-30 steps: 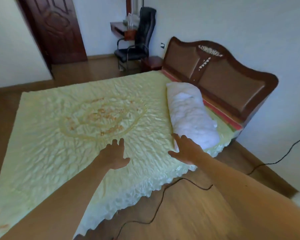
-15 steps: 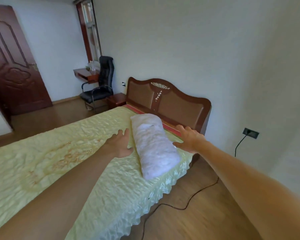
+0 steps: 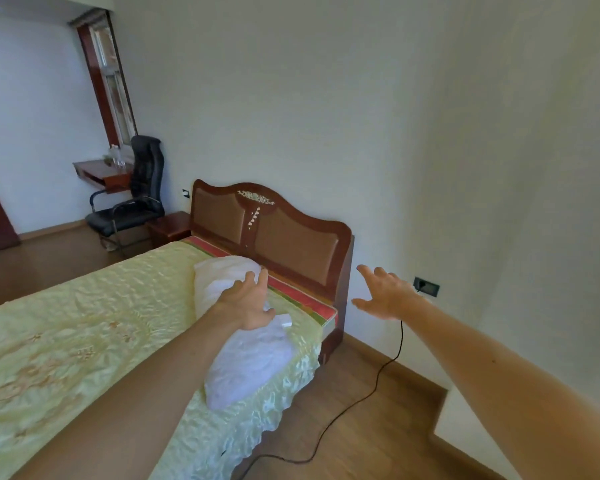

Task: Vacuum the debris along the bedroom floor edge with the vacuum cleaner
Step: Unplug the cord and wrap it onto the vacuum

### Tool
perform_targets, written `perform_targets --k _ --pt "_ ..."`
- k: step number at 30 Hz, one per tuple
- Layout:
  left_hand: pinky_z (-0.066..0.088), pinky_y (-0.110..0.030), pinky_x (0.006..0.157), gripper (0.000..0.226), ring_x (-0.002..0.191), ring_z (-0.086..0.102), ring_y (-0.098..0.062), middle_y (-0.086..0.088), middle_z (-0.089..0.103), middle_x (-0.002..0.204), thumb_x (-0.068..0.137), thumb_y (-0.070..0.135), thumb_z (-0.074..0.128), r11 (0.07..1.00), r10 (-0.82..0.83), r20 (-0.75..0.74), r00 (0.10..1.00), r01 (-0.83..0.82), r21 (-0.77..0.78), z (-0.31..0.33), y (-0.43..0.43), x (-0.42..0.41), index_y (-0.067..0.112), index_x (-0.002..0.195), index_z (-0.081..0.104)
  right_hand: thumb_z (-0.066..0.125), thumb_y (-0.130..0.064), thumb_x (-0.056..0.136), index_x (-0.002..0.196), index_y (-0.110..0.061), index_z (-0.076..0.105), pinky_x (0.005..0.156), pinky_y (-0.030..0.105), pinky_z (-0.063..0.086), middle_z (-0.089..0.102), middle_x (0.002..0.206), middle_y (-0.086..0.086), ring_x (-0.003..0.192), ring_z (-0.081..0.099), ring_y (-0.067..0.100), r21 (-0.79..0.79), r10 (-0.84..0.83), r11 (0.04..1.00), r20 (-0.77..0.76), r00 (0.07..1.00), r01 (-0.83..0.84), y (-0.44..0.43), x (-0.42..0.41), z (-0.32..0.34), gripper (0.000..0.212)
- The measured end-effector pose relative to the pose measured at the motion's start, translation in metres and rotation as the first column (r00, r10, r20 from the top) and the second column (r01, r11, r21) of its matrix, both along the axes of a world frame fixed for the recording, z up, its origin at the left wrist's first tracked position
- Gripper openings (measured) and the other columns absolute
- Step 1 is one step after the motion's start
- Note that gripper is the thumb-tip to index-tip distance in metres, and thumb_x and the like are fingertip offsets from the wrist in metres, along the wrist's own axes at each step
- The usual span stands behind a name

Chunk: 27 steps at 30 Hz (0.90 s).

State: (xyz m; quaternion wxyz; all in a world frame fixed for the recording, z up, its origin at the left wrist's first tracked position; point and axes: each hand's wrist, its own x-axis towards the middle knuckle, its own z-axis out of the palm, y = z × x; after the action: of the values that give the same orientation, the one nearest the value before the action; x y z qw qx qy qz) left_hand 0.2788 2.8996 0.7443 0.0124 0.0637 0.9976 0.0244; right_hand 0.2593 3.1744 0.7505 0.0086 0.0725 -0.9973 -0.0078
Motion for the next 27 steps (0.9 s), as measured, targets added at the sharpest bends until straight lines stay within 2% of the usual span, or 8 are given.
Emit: perform_targets --k 6,13,19,23,27 --pt "0.044 -0.044 0.099 0.087 0.132 0.043 -0.035 -0.016 0.026 0.153 0.093 0.047 0.053 0.999 -0.035 0.026 0.999 0.035 -0.003 -0.011 0.069 -0.045 0.012 0.155 0.004 0.048 -0.057 0.094 0.152 -0.024 0.012 0.096 0.047 0.049 0.042 0.142 0.013 0.125 0.049 0.035 0.011 -0.057 0.998 0.025 0.998 0.056 0.076 -0.032 -0.017 0.076" --pt "0.044 -0.045 0.104 0.086 0.134 0.041 -0.036 -0.016 0.024 0.154 0.093 0.047 0.053 0.991 -0.135 0.049 0.99 0.134 0.021 -0.021 0.144 -0.078 0.012 0.155 0.005 0.048 -0.053 0.095 0.149 -0.022 0.017 0.095 0.049 0.049 0.044 0.139 0.014 0.123 0.049 0.036 -0.012 -0.151 0.988 0.047 0.987 0.151 0.151 -0.043 -0.022 0.07" --pt "0.046 -0.046 0.1 0.085 0.129 0.046 -0.038 -0.017 0.03 0.15 0.092 0.049 0.054 0.978 -0.206 0.034 0.978 0.206 0.016 -0.021 0.184 -0.114 0.015 0.154 0.008 0.046 -0.054 0.095 0.15 -0.023 0.015 0.097 0.049 0.048 0.043 0.14 0.012 0.125 0.048 0.035 0.004 -0.225 0.974 0.043 0.973 0.226 0.186 -0.06 -0.021 0.07" --pt "0.046 -0.046 0.101 0.084 0.131 0.045 -0.037 -0.017 0.028 0.151 0.093 0.049 0.054 0.969 -0.247 0.04 0.968 0.247 0.008 -0.023 0.208 -0.145 0.016 0.154 0.008 0.046 -0.054 0.095 0.146 -0.024 0.02 0.094 0.046 0.049 0.044 0.136 0.011 0.122 0.049 0.033 0.014 -0.251 0.968 0.042 0.967 0.251 0.2 -0.084 -0.022 0.065" --pt "0.043 -0.047 0.103 0.082 0.135 0.041 -0.039 -0.017 0.024 0.155 0.094 0.047 0.053 0.959 -0.284 0.035 0.958 0.284 0.003 -0.025 0.226 -0.187 0.016 0.154 0.008 0.045 -0.053 0.096 0.15 -0.025 0.014 0.095 0.045 0.048 0.041 0.14 0.011 0.125 0.047 0.033 0.024 -0.296 0.955 0.036 0.954 0.296 0.214 -0.118 -0.023 0.068"
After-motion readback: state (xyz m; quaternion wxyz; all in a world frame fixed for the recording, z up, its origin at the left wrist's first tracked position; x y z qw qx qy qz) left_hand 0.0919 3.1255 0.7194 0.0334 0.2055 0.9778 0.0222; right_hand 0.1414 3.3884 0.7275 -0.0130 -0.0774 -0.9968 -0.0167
